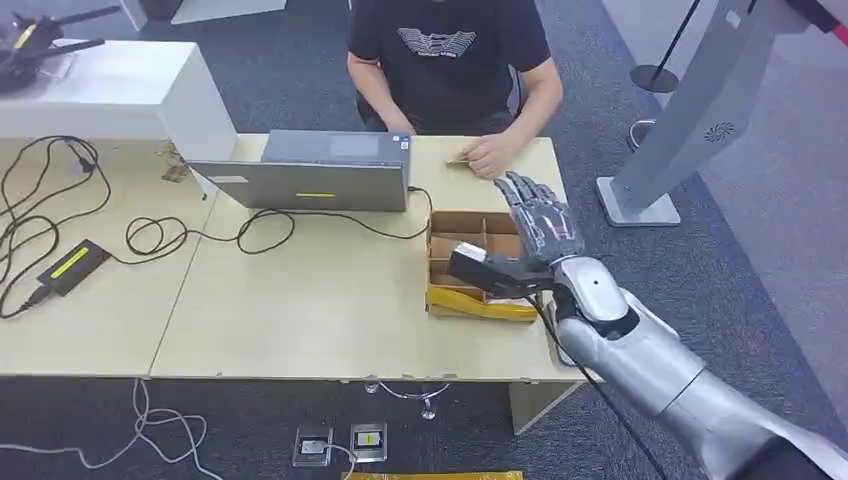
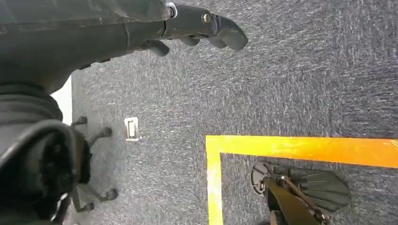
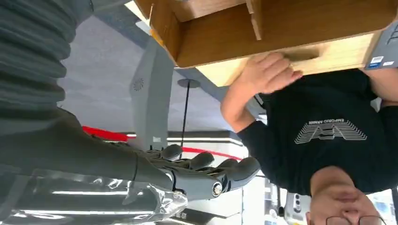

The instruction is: Pass the card to the sensor for recognition and then transmit it.

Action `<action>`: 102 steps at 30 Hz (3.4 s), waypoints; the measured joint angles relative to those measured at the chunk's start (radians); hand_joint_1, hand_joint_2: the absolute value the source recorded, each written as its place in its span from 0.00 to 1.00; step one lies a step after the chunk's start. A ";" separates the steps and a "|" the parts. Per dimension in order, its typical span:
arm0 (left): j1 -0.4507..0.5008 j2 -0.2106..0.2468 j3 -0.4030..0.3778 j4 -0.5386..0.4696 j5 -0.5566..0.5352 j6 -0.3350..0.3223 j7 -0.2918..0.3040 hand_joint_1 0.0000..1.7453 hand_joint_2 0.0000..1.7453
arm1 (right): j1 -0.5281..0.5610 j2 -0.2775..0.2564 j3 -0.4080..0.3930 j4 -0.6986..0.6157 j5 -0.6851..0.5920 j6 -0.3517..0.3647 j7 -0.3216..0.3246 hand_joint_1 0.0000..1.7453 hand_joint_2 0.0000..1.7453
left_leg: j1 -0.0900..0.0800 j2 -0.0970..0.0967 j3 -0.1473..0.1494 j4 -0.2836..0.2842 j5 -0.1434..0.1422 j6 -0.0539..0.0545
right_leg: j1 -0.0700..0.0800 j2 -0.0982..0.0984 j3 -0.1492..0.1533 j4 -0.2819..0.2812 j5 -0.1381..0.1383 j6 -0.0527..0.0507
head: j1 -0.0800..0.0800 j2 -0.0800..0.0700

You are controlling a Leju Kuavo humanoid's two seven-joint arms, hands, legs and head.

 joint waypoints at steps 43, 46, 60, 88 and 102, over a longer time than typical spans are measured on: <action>0.003 0.000 0.000 0.000 0.029 0.003 0.015 0.00 0.00 | 0.375 -0.317 -0.206 -0.310 0.022 0.092 0.177 0.00 1.00 | 0.000 0.000 -0.001 0.000 0.000 0.000 | 0.000 0.001 -0.001 0.000 0.001 -0.001 | 0.000 0.000; 0.003 0.000 0.000 0.000 0.028 0.003 0.014 0.00 0.00 | 0.384 -0.317 -0.216 -0.317 0.022 0.093 0.174 0.00 1.00 | 0.000 0.000 -0.001 0.000 0.000 0.000 | 0.000 0.001 -0.001 0.000 0.001 -0.001 | 0.000 0.000; 0.003 0.001 0.000 0.000 0.009 -0.003 0.008 0.00 0.00 | 0.388 -0.274 -0.214 -0.326 0.006 0.033 0.130 0.00 1.00 | 0.000 0.000 -0.001 0.000 0.000 0.000 | 0.000 0.000 -0.001 0.000 0.001 -0.001 | 0.000 0.000; 0.001 0.001 0.000 0.000 0.002 -0.009 0.000 0.00 0.00 | 0.349 -0.171 -0.185 -0.266 -0.023 -0.045 0.058 0.00 1.00 | 0.000 0.000 -0.002 0.000 0.000 -0.001 | 0.000 0.000 -0.001 0.000 0.001 -0.001 | 0.000 0.000; 0.001 0.001 0.000 0.000 -0.001 -0.006 0.001 0.00 0.00 | 0.327 -0.113 -0.164 -0.198 -0.025 -0.069 0.034 0.00 1.00 | 0.000 0.000 -0.002 0.000 0.000 -0.001 | 0.000 0.000 -0.001 0.000 0.001 -0.001 | 0.000 0.000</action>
